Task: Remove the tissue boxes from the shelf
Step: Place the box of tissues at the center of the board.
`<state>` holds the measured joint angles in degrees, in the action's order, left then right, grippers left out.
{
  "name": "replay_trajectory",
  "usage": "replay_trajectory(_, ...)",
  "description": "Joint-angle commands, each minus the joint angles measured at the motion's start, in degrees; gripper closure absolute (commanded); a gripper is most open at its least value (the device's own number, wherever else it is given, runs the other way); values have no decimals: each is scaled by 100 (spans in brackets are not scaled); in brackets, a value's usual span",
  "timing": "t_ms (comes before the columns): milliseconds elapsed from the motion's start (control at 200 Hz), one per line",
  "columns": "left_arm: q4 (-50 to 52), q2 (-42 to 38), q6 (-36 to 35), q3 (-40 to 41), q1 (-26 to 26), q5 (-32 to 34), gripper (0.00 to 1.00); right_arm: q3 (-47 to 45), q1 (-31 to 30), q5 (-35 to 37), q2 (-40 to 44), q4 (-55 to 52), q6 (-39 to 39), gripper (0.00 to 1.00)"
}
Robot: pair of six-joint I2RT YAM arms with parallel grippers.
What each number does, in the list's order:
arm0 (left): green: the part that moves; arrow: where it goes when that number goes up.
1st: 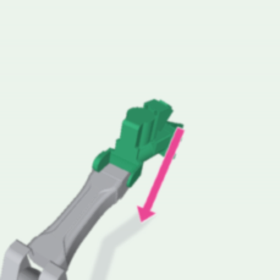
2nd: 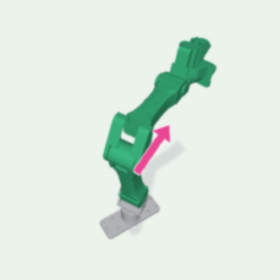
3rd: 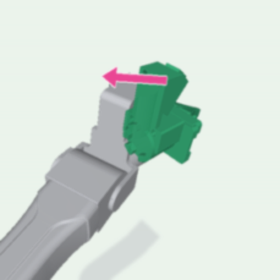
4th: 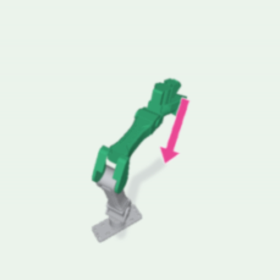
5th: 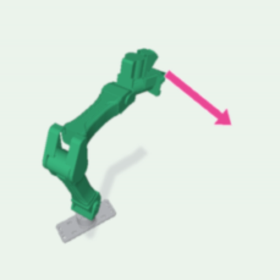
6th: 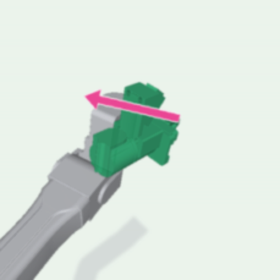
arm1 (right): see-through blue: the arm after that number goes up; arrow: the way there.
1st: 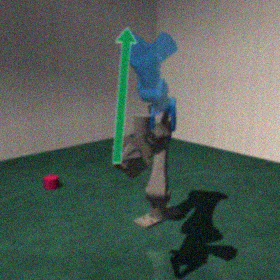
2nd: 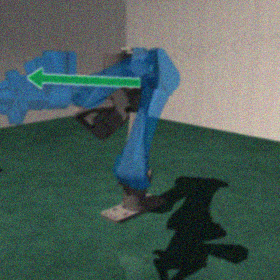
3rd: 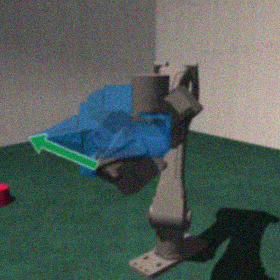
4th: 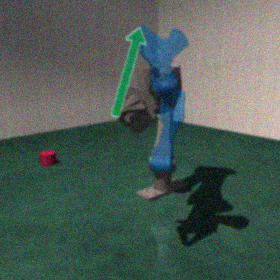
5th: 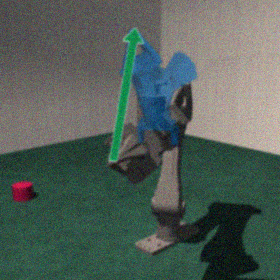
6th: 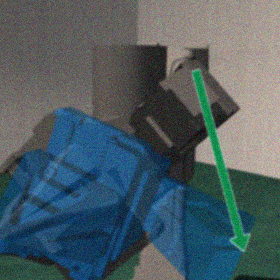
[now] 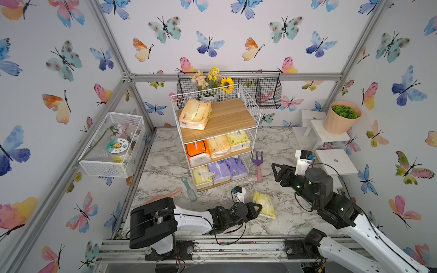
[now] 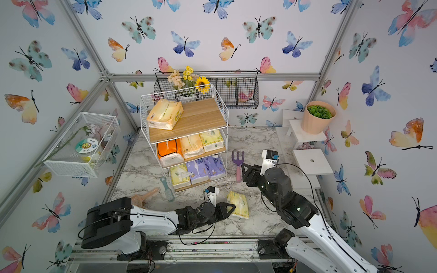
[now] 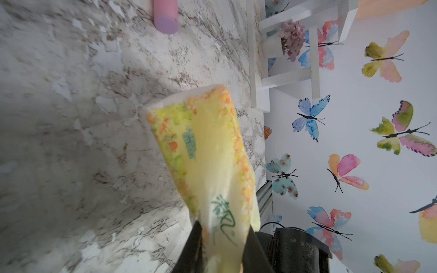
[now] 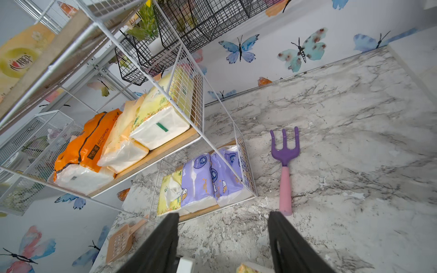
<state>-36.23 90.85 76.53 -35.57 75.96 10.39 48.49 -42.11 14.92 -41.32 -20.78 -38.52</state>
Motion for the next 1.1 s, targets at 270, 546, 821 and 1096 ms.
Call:
replay_trajectory(270,-654,1338,-174,-1137,324,-6,74,124,-43,161,328,27,71,35)
replay_trajectory(546,-112,1968,653,-1529,589,630,74,102,-43,22,317,47,108,35)
replay_trajectory(821,236,2034,890,-1533,645,883,30,77,-43,-36,309,34,91,35)
replay_trajectory(1096,1084,860,899,-776,709,1946,11,108,-43,-266,28,121,73,35)
